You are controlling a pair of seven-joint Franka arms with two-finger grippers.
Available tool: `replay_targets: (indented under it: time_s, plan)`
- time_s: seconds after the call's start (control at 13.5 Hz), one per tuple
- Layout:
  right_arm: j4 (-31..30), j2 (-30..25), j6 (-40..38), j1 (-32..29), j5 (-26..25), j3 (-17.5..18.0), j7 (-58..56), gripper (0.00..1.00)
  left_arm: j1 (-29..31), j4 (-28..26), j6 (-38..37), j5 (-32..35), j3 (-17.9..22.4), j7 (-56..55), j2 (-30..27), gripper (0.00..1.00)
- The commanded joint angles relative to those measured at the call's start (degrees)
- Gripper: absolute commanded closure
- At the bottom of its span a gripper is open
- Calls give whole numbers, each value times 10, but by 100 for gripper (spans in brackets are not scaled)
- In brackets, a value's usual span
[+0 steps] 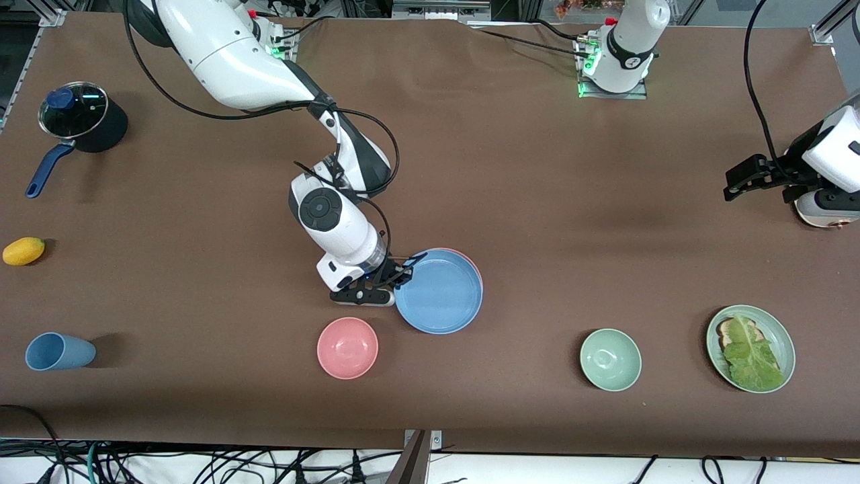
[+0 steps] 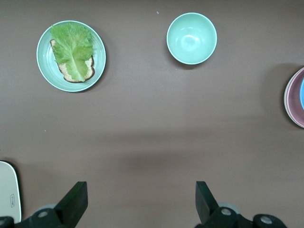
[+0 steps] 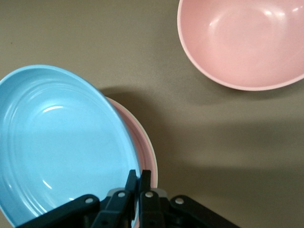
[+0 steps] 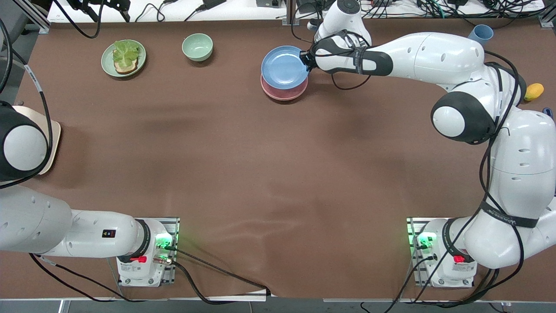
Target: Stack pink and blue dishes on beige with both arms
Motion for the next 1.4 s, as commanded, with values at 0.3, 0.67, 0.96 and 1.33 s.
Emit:
replay_targets:
  time_s: [0.3, 0.67, 0.96, 1.33]
  plan:
    - [14, 13, 20, 2, -4, 4, 4, 88, -3, 9, -1, -2, 5, 15, 5, 0]
    - [14, 9, 17, -2, -6, 4, 3, 75, -3, 9, -1, -2, 5, 15, 7, 0]
    - [11, -13, -37, -19, -9, -3, -4, 48, -3, 9, -2, -2, 5, 15, 7, 0]
    - [8, -58, -122, -44, -12, -43, -84, 0, -3, 9, -2, -2, 5, 15, 7, 0]
